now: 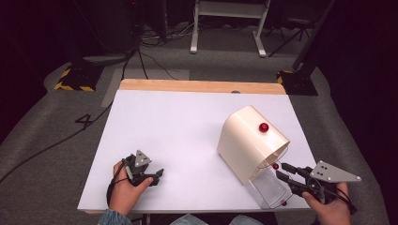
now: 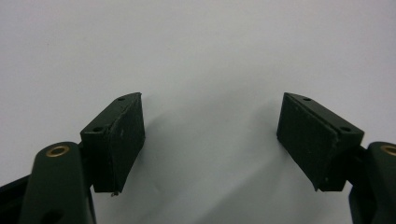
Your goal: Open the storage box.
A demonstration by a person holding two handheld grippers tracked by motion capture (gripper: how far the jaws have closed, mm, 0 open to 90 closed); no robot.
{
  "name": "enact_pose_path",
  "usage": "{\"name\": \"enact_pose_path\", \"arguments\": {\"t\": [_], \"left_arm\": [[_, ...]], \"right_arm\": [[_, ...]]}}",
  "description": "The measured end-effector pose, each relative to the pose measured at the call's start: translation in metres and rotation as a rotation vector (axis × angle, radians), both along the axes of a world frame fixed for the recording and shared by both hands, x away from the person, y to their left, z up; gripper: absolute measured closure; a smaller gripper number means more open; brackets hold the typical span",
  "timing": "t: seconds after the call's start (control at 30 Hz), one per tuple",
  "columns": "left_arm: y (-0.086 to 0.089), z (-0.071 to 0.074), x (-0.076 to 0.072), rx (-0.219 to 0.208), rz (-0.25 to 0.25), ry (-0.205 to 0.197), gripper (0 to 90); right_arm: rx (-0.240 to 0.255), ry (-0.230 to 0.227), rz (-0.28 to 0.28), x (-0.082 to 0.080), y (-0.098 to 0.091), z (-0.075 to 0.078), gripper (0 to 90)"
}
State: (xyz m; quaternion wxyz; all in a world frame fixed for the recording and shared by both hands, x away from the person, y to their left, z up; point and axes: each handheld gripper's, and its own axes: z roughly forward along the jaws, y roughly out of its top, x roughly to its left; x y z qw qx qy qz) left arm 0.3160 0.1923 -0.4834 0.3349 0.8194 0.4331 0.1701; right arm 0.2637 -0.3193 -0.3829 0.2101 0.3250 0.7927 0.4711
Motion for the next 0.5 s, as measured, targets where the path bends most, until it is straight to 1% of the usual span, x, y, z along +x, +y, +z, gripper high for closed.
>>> {"name": "enact_pose_path", "arguments": {"t": [0.03, 0.07, 0.13, 0.17, 0.3, 0.33, 0.43, 0.5], "left_arm": [[0.0, 0.0, 0.0, 0.0, 0.0, 0.0, 23.5], [0.0, 0.0, 0.0, 0.0, 0.0, 0.001, 23.5], [0.0, 0.0, 0.0, 0.0, 0.0, 0.0, 23.5], [0.0, 0.0, 0.0, -0.001, 0.001, 0.001, 23.5], [0.0, 0.0, 0.0, -0.001, 0.002, -0.001, 23.5], [0.0, 0.0, 0.0, 0.0, 0.0, 0.0, 23.5], [-0.001, 0.0, 0.0, -0.008, 0.007, 0.004, 23.5], [0.0, 0.0, 0.0, -0.006, 0.003, 0.007, 23.5]], "right_arm": [[0.0, 0.0, 0.0, 0.0, 0.0, 0.0, 64.2], [0.003, -0.001, 0.0, 0.003, 0.002, -0.001, 67.2], [0.012, 0.001, -0.001, 0.004, 0.004, -0.002, 68.4], [0.014, 0.006, 0.001, 0.005, 0.006, -0.003, 73.3], [0.004, -0.004, -0.007, 0.004, 0.008, -0.002, 74.2], [-0.004, -0.012, -0.01, 0.002, 0.008, -0.003, 74.3], [-0.004, -0.013, -0.011, -0.003, 0.008, -0.002, 74.3], [-0.01, -0.016, -0.013, -0.009, 0.006, -0.001, 74.3]]}}
